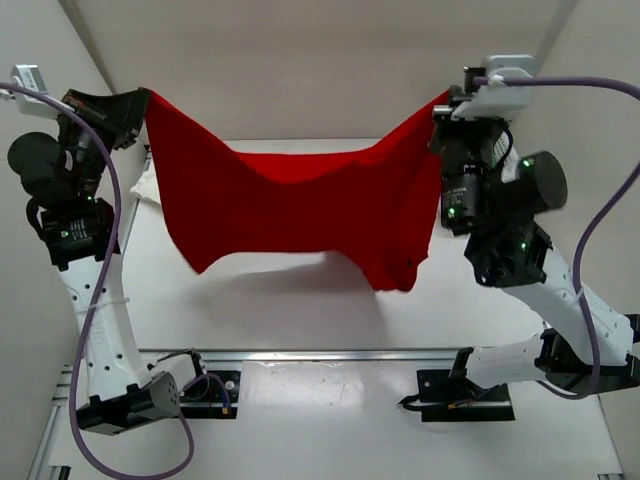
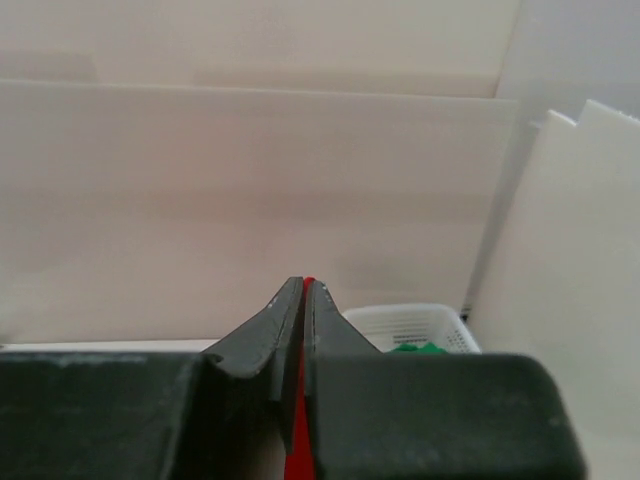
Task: Fold and stack the t-shirts
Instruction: Flatten out the tshirt, then fold the flattened tshirt in 1/3 of the way
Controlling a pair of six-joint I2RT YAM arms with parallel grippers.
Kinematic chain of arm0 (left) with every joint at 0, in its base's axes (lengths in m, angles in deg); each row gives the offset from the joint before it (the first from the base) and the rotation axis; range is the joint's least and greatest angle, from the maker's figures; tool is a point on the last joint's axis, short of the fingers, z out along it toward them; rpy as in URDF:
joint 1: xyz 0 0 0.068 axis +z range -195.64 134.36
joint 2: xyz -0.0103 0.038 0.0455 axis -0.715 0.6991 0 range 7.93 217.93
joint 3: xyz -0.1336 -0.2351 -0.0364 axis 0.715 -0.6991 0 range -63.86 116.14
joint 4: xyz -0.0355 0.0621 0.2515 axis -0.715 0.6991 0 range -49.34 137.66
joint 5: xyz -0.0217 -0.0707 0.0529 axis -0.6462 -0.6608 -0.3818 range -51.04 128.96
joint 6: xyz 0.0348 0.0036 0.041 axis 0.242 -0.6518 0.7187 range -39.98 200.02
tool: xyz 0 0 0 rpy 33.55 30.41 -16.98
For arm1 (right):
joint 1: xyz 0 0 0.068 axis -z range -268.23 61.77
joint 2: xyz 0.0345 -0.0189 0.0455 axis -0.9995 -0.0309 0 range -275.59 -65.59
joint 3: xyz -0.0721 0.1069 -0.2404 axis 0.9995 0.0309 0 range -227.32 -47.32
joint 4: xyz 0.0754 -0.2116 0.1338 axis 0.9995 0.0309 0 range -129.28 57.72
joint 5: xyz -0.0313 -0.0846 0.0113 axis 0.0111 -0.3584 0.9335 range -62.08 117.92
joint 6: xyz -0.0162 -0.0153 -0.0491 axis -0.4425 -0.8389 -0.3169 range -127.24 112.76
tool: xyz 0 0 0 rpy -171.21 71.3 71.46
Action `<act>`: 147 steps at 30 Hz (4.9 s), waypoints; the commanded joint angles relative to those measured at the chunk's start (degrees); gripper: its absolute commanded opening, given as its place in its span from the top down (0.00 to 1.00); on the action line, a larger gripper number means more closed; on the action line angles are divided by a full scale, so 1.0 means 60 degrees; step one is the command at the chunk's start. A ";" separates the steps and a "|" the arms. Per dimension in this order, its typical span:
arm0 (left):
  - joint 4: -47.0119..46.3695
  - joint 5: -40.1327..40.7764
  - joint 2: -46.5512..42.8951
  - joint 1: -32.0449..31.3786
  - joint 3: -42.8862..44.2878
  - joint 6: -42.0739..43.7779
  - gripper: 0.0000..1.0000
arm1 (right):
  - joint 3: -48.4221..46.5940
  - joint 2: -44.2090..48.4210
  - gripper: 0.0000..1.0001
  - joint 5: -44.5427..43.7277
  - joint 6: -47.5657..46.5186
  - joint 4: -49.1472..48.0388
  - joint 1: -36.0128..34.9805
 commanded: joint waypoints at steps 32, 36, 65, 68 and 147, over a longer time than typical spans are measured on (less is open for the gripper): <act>0.0846 0.3204 0.4506 -0.1594 0.2850 0.0776 1.00 | -0.6075 -0.4875 1.00 1.2988 0.7429 0.4649 1.1088; 0.0597 0.3247 0.3847 -0.1331 0.1767 0.0949 1.00 | -0.3872 -0.3648 1.00 1.2139 0.6797 0.5296 1.0985; 0.1768 0.1926 -0.1720 0.0048 -1.0908 0.3382 1.00 | 1.1402 0.6580 1.00 1.1010 1.2479 0.9996 0.7734; 0.1037 0.2047 -0.1561 -0.0173 -1.0864 0.2624 1.00 | 1.1474 0.6233 1.00 1.0949 1.1737 0.9387 0.8505; -0.0928 0.2632 0.4272 -0.0569 -0.9264 0.1023 1.00 | 1.3040 -0.0585 1.00 1.1857 1.2641 0.0986 1.1966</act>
